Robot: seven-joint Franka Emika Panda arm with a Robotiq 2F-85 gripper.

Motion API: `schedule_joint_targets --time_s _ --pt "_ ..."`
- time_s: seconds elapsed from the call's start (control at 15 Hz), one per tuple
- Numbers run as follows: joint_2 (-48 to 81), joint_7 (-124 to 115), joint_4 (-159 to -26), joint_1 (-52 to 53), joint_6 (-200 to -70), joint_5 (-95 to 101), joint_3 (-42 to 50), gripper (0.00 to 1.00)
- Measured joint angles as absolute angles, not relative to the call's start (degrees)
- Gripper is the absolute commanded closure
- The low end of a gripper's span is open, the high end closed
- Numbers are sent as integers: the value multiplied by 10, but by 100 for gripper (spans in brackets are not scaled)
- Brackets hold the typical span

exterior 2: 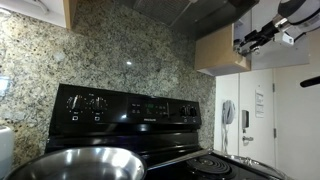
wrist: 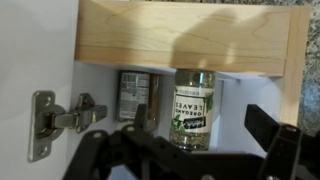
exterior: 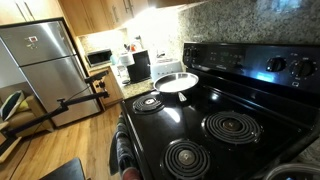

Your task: Take the object from the top unit and put it on the stove

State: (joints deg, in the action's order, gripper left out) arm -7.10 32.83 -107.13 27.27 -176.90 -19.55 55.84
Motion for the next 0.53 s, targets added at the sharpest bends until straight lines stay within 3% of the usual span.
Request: schedule_joint_targets --time_s 0.53 --pt "-68 339 -1065 339 -1770 -242 612 0"
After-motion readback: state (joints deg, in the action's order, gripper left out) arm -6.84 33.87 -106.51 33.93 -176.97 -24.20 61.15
